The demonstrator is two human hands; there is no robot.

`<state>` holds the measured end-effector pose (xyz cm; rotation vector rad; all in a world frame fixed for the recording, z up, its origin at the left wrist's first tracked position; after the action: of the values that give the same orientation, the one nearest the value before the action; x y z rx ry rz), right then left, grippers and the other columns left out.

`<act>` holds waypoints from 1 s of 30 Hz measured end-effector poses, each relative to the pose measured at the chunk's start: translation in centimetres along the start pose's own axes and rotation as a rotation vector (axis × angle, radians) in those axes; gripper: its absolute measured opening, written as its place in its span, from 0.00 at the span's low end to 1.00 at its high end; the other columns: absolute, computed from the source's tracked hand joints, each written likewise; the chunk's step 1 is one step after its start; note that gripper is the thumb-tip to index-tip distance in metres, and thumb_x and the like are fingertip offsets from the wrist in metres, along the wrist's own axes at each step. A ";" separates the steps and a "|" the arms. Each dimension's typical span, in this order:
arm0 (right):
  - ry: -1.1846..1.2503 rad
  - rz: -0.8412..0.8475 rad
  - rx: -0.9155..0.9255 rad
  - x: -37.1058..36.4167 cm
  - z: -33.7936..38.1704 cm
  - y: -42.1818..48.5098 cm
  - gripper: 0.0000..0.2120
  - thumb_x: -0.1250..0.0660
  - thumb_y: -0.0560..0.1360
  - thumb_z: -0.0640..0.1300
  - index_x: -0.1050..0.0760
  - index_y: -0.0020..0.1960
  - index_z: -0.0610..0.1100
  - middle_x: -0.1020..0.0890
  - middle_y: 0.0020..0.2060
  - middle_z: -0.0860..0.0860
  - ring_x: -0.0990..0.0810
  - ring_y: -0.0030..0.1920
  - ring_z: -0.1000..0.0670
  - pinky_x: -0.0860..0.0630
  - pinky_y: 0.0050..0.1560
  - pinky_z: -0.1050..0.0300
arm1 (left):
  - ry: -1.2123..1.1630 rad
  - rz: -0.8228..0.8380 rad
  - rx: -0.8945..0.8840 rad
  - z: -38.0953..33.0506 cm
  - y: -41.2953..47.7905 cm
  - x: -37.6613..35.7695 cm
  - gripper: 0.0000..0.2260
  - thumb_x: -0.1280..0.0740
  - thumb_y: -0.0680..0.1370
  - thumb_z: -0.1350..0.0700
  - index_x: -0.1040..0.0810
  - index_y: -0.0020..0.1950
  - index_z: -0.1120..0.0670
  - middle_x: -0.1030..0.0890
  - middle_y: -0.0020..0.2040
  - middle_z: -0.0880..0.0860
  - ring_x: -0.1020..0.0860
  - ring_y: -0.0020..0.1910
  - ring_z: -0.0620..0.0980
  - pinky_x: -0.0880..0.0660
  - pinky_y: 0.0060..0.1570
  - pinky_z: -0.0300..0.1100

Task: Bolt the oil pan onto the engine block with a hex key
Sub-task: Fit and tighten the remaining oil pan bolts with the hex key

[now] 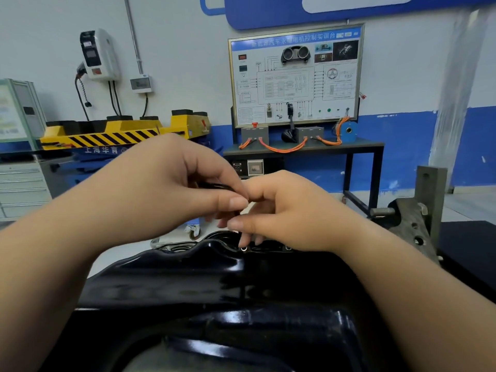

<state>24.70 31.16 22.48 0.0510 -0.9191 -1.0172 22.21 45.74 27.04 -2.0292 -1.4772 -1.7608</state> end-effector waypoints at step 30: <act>-0.040 0.012 -0.012 0.2 0.2 -0.3 0.07 0.31 0.74 0.36 0.19 0.50 0.45 0.15 0.40 0.55 0.15 0.39 0.50 0.20 0.47 0.56 | -0.060 -0.012 0.022 -0.8 -0.2 0.1 0.08 0.32 0.61 0.43 0.17 0.36 0.42 0.25 0.21 0.41 0.36 0.15 0.37 0.41 0.18 0.23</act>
<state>24.40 30.91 22.58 0.0158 -0.9484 -1.0155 21.49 45.38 27.28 -2.0845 -1.5214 -1.6938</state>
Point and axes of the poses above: each hand's wrist, its own y-axis towards the middle knuckle, its own x-axis out of the back of the hand, z = x × y, the point moved 3 cm from there along y, towards the middle knuckle
